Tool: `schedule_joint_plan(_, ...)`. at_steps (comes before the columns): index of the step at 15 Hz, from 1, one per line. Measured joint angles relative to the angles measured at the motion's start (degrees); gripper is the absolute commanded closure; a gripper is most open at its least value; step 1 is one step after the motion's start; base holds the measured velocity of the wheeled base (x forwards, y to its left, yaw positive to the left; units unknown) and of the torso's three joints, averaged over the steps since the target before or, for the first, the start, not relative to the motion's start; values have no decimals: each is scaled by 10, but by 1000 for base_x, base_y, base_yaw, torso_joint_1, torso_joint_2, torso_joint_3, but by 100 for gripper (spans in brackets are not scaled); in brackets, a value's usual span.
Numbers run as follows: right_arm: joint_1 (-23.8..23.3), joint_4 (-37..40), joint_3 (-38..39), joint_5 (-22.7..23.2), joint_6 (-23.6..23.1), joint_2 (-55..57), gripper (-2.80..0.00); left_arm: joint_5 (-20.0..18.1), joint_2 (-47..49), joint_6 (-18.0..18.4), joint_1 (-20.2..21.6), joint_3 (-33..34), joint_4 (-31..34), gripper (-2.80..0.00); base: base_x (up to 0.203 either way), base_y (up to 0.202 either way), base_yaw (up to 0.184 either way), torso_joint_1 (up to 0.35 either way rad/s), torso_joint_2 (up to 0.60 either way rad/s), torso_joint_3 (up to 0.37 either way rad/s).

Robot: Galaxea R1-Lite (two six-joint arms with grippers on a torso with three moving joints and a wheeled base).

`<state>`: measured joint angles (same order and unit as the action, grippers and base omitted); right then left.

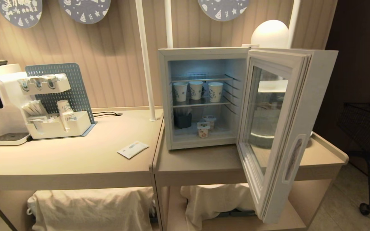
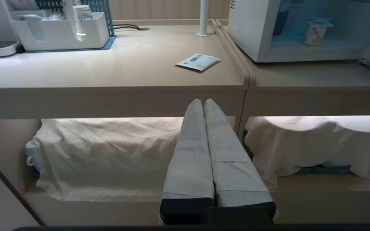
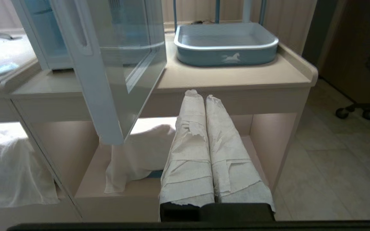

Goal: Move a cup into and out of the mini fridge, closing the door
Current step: Close the freezer door

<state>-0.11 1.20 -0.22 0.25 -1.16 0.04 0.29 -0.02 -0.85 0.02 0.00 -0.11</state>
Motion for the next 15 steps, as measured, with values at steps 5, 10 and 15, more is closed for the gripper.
schedule_joint_plan(5,0,50,-114,-8,72,134,0,0,0,-1,0,0,1,0,0,0,0,0,0,0)
schedule_joint_plan(10,-8,-45,-255,21,153,488,0,0,0,-1,0,0,0,0,0,0,0,0,0,0)
schedule_joint_plan(15,-36,-191,-351,262,185,780,0,0,0,-1,0,0,1,0,0,0,0,0,0,0)
